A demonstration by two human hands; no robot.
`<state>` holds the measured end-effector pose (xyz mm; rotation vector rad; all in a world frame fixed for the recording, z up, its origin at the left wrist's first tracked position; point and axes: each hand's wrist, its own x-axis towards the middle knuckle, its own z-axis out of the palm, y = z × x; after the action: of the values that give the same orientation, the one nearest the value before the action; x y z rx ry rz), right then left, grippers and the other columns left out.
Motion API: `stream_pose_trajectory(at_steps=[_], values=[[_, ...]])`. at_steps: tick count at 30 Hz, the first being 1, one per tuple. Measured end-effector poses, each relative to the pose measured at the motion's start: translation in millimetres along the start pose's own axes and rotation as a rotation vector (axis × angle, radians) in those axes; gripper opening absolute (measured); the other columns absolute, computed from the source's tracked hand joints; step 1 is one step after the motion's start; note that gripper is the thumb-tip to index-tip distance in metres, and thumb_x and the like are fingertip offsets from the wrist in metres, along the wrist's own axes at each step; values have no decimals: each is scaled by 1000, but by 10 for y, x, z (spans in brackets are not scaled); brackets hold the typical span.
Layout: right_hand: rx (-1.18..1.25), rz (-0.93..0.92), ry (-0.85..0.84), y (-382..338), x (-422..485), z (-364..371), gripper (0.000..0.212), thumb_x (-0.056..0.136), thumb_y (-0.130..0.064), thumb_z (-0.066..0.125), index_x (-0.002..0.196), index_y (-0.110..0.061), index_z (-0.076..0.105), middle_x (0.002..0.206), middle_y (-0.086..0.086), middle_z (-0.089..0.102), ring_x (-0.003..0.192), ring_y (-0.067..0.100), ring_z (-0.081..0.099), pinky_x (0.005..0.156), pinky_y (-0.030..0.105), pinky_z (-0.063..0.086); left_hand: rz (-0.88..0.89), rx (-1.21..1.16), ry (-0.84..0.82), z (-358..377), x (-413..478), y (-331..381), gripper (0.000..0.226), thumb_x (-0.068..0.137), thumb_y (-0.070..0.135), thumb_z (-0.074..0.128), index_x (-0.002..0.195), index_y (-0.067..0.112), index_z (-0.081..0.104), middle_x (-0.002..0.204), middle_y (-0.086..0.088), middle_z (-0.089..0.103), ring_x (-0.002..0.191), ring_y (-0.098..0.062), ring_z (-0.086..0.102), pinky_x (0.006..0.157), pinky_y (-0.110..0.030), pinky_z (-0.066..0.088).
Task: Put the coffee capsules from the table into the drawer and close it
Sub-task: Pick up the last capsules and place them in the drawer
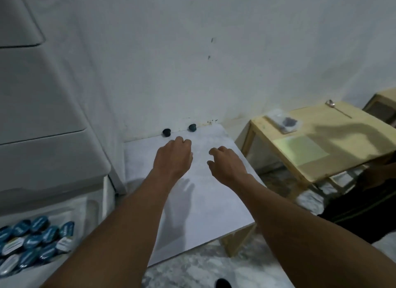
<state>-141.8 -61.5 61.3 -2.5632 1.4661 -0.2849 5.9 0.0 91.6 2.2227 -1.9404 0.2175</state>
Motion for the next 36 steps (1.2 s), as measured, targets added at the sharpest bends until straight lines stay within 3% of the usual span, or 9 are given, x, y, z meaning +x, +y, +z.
stream_pose_trajectory(at_steps=[5,13,18,21,29,36], values=[[20,-67,-87,402,541,-63,31,96,-26,50,122,-10,55,120,13,58,108,32,55,88,40,49,-118,-3,-40,181,397,232,19,97,28,44,99,12,53,100,-6,56,88,-25,59,65,-32,42],[94,-128,-160,448,1358,152,27,94,-21,49,116,-7,55,112,14,58,99,34,57,84,43,51,-286,29,-113,487,1001,-59,20,97,26,43,104,12,56,106,-7,56,91,-26,60,66,-33,44],[113,-102,-230,456,1967,347,33,96,-21,46,127,-11,50,116,14,55,101,33,57,85,40,50,-344,-23,-118,767,1473,-345,23,98,25,44,111,12,57,113,-8,55,96,-28,61,72,-35,48],[135,-86,-245,421,2330,509,37,96,-22,47,132,-15,47,120,13,56,103,33,58,86,38,48,-474,-108,-101,960,1742,-522,23,96,25,46,110,13,59,110,-7,57,95,-28,61,73,-36,49],[231,166,-205,361,3038,1210,20,92,-18,51,106,-4,51,102,18,62,89,34,59,67,32,36,-908,-289,-98,1664,2153,-885,32,91,34,59,109,7,57,111,-13,59,100,-33,60,77,-38,47],[252,275,-190,397,3237,1524,29,91,-30,57,105,-4,52,102,16,64,93,34,59,70,28,33,-1116,-398,-48,2091,2369,-1018,38,85,38,66,99,5,56,103,-14,64,96,-34,61,75,-39,48]])
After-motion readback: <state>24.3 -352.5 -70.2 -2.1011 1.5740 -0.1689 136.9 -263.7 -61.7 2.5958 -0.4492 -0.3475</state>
